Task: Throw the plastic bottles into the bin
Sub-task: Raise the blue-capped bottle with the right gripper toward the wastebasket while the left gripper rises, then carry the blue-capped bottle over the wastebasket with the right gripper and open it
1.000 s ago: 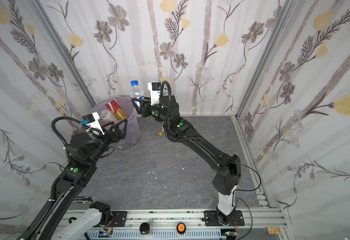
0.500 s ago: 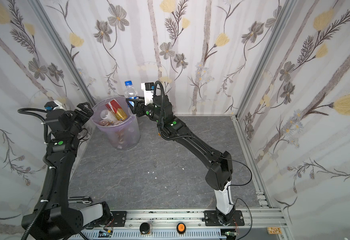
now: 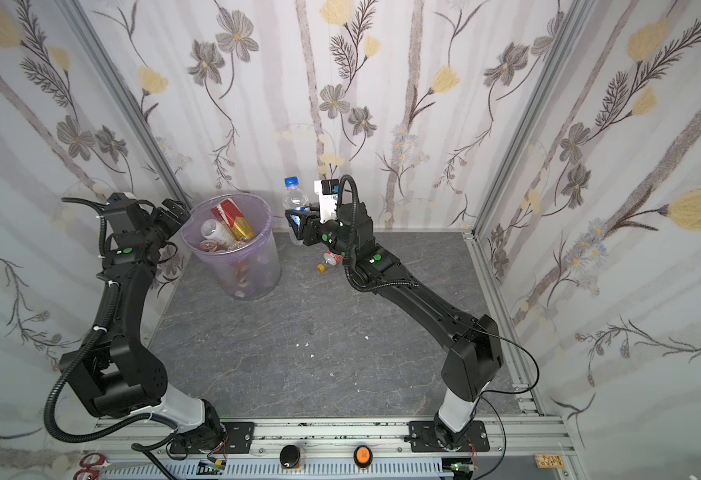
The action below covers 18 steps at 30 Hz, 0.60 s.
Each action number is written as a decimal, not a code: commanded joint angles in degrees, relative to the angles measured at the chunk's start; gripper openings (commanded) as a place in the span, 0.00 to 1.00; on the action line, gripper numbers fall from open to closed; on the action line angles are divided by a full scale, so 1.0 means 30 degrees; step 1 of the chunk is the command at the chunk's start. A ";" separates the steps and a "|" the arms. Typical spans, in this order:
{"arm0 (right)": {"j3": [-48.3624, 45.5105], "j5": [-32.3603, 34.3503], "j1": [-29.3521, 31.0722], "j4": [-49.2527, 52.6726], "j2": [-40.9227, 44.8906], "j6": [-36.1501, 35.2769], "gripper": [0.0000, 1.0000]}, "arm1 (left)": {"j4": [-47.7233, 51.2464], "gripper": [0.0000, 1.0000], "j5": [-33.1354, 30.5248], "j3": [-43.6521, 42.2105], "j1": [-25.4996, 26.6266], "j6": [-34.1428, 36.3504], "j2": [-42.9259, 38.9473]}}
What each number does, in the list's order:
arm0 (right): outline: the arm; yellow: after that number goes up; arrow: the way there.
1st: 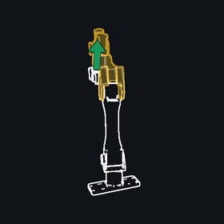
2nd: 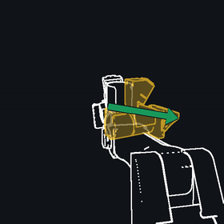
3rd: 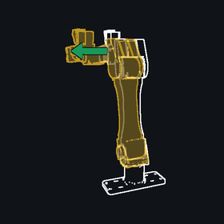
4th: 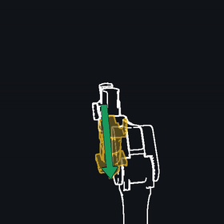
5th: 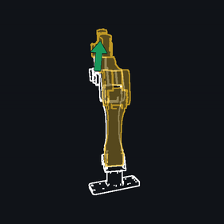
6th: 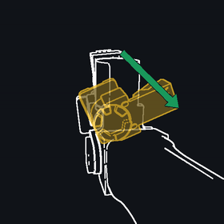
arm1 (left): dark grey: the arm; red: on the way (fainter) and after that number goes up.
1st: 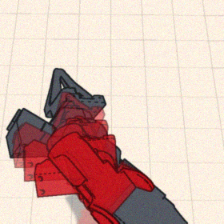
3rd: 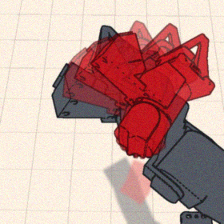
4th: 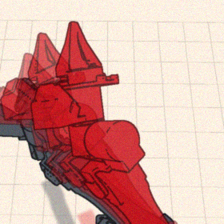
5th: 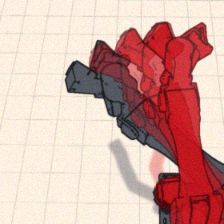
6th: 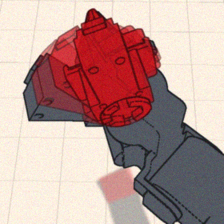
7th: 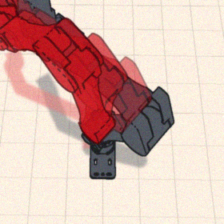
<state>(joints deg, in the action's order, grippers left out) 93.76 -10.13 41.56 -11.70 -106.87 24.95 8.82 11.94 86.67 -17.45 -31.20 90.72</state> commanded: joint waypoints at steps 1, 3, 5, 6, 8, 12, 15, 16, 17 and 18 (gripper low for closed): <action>-0.0607 -0.0025 -0.0250 -0.1074 0.0531 -0.0084 0.58 | -0.0255 1.00 0.1256 0.0972 -0.0036 0.0256 0.1218; -0.0966 -0.0022 -0.0427 -0.1079 0.0770 -0.0085 0.58 | -0.0274 1.00 0.1761 0.1542 0.0009 0.0125 0.1958; -0.1205 -0.0071 -0.0574 -0.1080 0.0949 -0.0085 0.58 | -0.0285 1.00 0.2045 0.2083 0.0272 0.0375 0.2643; -0.1321 -0.0093 -0.0634 -0.1080 0.1015 -0.0084 0.58 | -0.0291 1.00 0.2075 0.2362 0.0462 0.0498 0.2955; -0.1522 -0.0109 -0.0726 -0.1108 0.1150 -0.0084 0.58 | -0.0259 1.00 0.2112 0.2797 0.0815 0.0666 0.3484; -0.1906 -0.0027 -0.0927 -0.1154 0.1445 -0.0084 0.58 | -0.0251 1.00 0.2503 0.3272 0.1286 0.0533 0.4259; -0.2265 0.0136 -0.1130 -0.1147 0.1689 -0.0084 0.58 | -0.0208 1.00 0.2552 0.3181 0.1823 0.0621 0.4448; -0.2374 0.0197 -0.1203 -0.1128 0.1765 -0.0084 0.58 | -0.0215 1.00 0.2556 0.3096 0.2005 0.0642 0.4445; -0.2472 0.0222 -0.1259 -0.1094 0.1814 -0.0099 0.58 | -0.0240 1.00 0.2601 0.3017 0.2207 0.0650 0.4398; -0.2579 0.0243 -0.1328 -0.1079 0.1894 -0.0112 0.58 | -0.0243 1.00 0.2631 0.2926 0.2414 0.0690 0.4393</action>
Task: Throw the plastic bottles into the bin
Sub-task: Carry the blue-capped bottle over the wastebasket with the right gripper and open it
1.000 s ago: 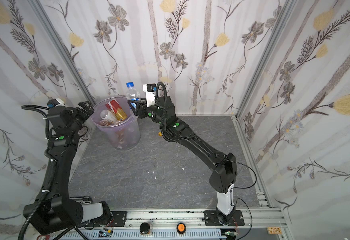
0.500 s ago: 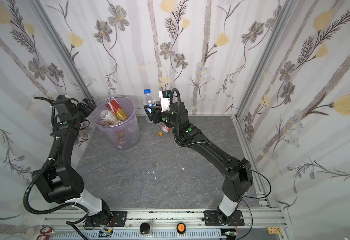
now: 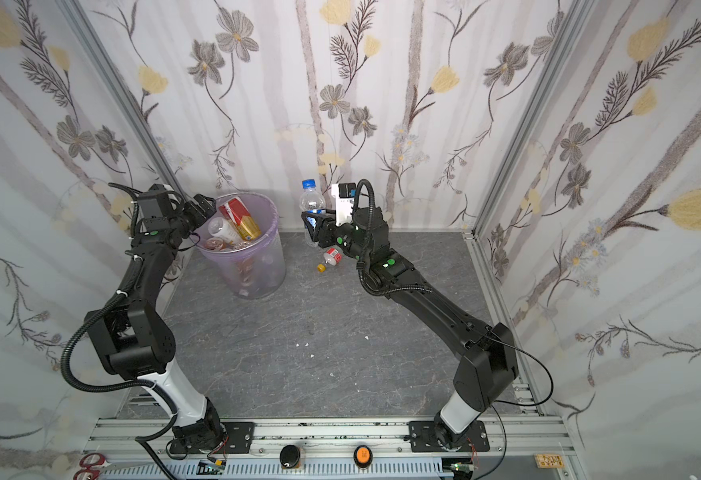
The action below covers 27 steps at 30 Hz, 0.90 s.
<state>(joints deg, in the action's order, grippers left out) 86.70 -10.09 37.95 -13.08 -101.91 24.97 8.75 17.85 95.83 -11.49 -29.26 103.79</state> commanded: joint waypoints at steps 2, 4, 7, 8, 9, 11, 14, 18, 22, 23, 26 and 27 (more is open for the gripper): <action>-0.0397 0.0318 -0.0244 -0.0598 0.0363 -0.0176 0.58 | -0.0222 1.00 0.0589 -0.0279 0.0798 0.0069 -0.0097; -0.0538 0.0389 -0.0366 -0.0594 0.0452 -0.0181 0.58 | -0.0223 1.00 0.0539 -0.0500 0.1067 0.0026 -0.0280; -0.0596 0.0413 -0.0480 -0.0451 0.0510 -0.0284 0.58 | -0.0223 1.00 0.0422 -0.0998 0.1434 -0.0120 -0.0643; -0.0623 0.0481 -0.0493 -0.0450 0.0516 -0.0322 0.58 | -0.0222 1.00 0.0314 -0.1227 0.1559 -0.0129 -0.0797; -0.0627 0.0588 -0.0522 -0.0390 0.0567 -0.0406 0.58 | -0.0215 1.00 0.0266 -0.1446 0.1752 -0.0125 -0.0989; -0.0642 0.0806 -0.0522 -0.0299 0.0621 -0.0552 0.58 | -0.0229 1.00 0.0231 -0.1845 0.2132 -0.0161 -0.1266; -0.0642 0.1046 -0.0544 -0.0414 0.0625 -0.0713 0.58 | -0.0252 1.00 -0.0048 -0.2364 0.3048 -0.0162 -0.1678; -0.0441 0.1252 -0.0544 -0.0736 0.0294 -0.0733 0.58 | -0.0252 1.00 -0.0588 -0.3143 0.4194 -0.0223 -0.2396; 0.0110 0.1372 -0.0530 -0.0569 -0.0220 -0.0820 0.57 | -0.0252 1.00 -0.0773 -0.3984 0.5036 -0.0386 -0.3343; 0.0202 0.1371 -0.0552 -0.0548 -0.0232 -0.0893 0.57 | -0.0230 1.00 -0.0805 -0.4170 0.5183 -0.0372 -0.3656; 0.0620 0.1764 -0.0535 -0.0322 -0.0005 -0.1315 0.57 | -0.0252 1.00 -0.0900 -0.4614 0.5265 -0.0280 -0.4781; 0.0718 0.1939 -0.0552 -0.0313 0.0189 -0.1562 0.57 | -0.0223 1.00 -0.1087 -0.4761 0.5265 -0.0193 -0.5253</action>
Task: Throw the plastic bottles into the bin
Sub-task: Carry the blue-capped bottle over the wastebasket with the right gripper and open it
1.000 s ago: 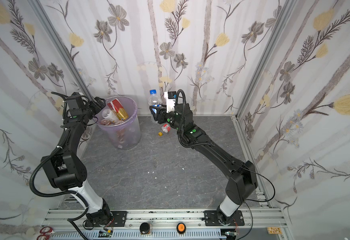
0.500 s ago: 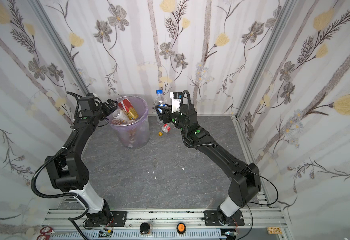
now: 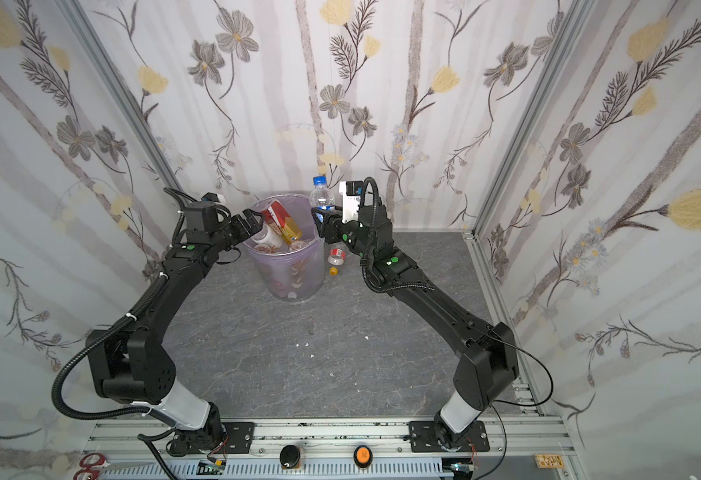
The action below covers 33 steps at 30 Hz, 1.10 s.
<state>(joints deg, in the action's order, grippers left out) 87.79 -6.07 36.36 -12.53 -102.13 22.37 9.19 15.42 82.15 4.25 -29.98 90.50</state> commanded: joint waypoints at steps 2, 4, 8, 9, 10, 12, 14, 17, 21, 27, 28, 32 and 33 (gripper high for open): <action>0.0320 0.0966 0.0014 -0.0807 0.0943 -0.1309 0.57 | -0.0339 1.00 -0.0727 -0.0547 -0.0036 0.0319 -0.1739; -0.0189 0.1755 0.0039 -0.1651 0.2103 -0.2014 0.58 | -0.0182 1.00 -0.1399 -0.1028 -0.0149 0.0477 -0.2675; -0.1523 0.3169 0.0073 -0.3626 0.4791 -0.3517 0.58 | -0.0049 1.00 -0.2564 -0.2186 -0.0391 0.0839 -0.4643; -0.1836 0.3594 0.0090 -0.4135 0.5354 -0.3801 0.58 | -0.0059 1.00 -0.2877 -0.2443 -0.0418 0.1015 -0.5062; -0.2153 0.4025 0.0083 -0.4724 0.5918 -0.4012 0.58 | -0.0046 1.00 -0.3115 -0.2538 -0.0439 0.1146 -0.5525; -0.2816 0.4649 0.0068 -0.5922 0.6801 -0.4275 0.58 | -0.0073 1.00 -0.3354 -0.3267 -0.0456 0.1134 -0.6303; -0.3314 0.5157 0.0079 -0.7098 0.7272 -0.4240 0.58 | -0.0068 1.00 -0.3131 -0.3491 -0.0459 0.0947 -0.7190; -0.2906 0.5196 0.0079 -0.7728 0.6526 -0.3598 0.59 | -0.0074 1.00 -0.2762 -0.3790 -0.0408 0.0482 -0.8184; -0.0089 0.4279 0.0097 -0.5563 0.2405 -0.1911 0.60 | -0.0075 1.00 -0.2492 -0.4327 -0.0362 0.0321 -0.9040; 0.8696 0.0732 0.0771 0.2941 -0.5605 -0.0097 0.79 | -0.0075 1.00 -0.2002 -0.5476 -0.0362 0.0105 -0.9726; 0.9131 0.0962 0.1005 0.3109 -0.5693 -0.0356 0.88 | -0.0049 1.00 -0.2025 -0.5618 -0.0362 0.0142 -0.9796; 0.8597 0.2997 0.1445 0.2219 -0.3805 -0.1860 1.00 | -0.0075 1.00 -0.1976 -0.5675 -0.0337 0.0210 -0.9936; 0.8443 0.3277 0.1445 0.2190 -0.3330 -0.2074 1.00 | -0.0061 1.00 -0.1947 -0.5630 -0.0307 0.0164 -0.9980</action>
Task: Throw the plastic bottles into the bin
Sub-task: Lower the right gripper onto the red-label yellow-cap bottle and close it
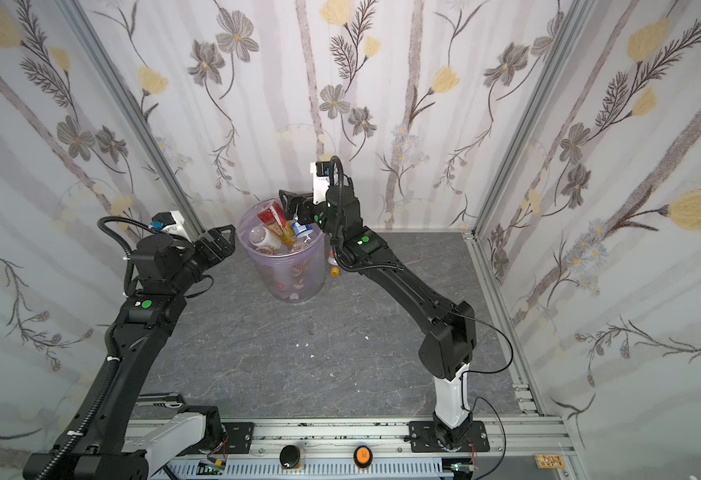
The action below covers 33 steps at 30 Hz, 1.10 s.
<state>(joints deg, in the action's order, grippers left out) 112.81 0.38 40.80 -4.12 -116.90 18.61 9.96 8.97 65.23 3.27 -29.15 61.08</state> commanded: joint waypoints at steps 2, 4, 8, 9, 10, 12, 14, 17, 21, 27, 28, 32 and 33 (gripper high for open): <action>-0.0434 0.1610 -0.0063 -0.0637 0.2350 -0.1115 1.00 | -0.0330 1.00 0.0203 0.0107 0.0127 -0.0099 -0.0232; -0.1465 0.2197 -0.0115 -0.0803 0.3186 -0.1367 1.00 | -0.0355 1.00 0.0290 0.0276 0.0392 -0.0067 -0.0284; -0.3855 0.3365 -0.0642 -0.1310 0.4579 -0.1114 1.00 | -0.0374 1.00 0.0169 0.0433 0.1518 -0.0084 -0.0429; -0.4299 0.3438 -0.0876 -0.1284 0.4765 -0.0905 1.00 | -0.0379 1.00 0.0004 0.0459 0.1983 -0.0044 -0.0492; -0.4856 0.3540 -0.1193 -0.1295 0.4906 -0.0561 1.00 | -0.0389 1.00 -0.0232 0.0437 0.2479 0.0039 -0.0619; -0.5938 0.3975 -0.1886 -0.1279 0.5032 0.0550 1.00 | -0.0389 1.00 -0.0702 0.0405 0.3499 0.0212 -0.0864; -0.7283 0.4090 -0.2783 -0.1385 0.5016 0.1874 1.00 | -0.0469 1.00 -0.1000 0.0263 0.4583 0.0215 -0.1109; -0.8907 0.3724 -0.4063 -0.1306 0.4371 0.3996 1.00 | -0.0720 1.00 -0.1329 -0.0193 0.6210 0.0029 -0.1284; -0.9568 0.1261 -0.5357 -0.0489 0.2209 0.6125 1.00 | -0.1163 1.00 -0.2025 -0.1147 0.7961 -0.0448 -0.1405; -0.8459 -0.2639 -0.5475 0.1052 -0.1601 0.7275 0.99 | -0.1239 1.00 -0.2639 -0.1941 0.8579 -0.0813 -0.1708; -0.8235 -0.3177 -0.5399 0.1195 -0.2117 0.7325 0.99 | -0.1263 1.00 -0.2614 -0.1968 0.8576 -0.0812 -0.1772; -0.7691 -0.4330 -0.5240 0.1382 -0.3554 0.7566 0.95 | -0.1348 1.00 -0.2320 -0.2157 0.8677 -0.0867 -0.1948; -0.7462 -0.4428 -0.5176 0.1595 -0.3866 0.7586 0.95 | -0.1405 1.00 -0.2115 -0.2266 0.8693 -0.0880 -0.1961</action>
<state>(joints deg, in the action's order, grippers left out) 88.90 -8.51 24.86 0.12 -126.85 39.72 8.29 2.42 58.96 29.19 -31.00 55.48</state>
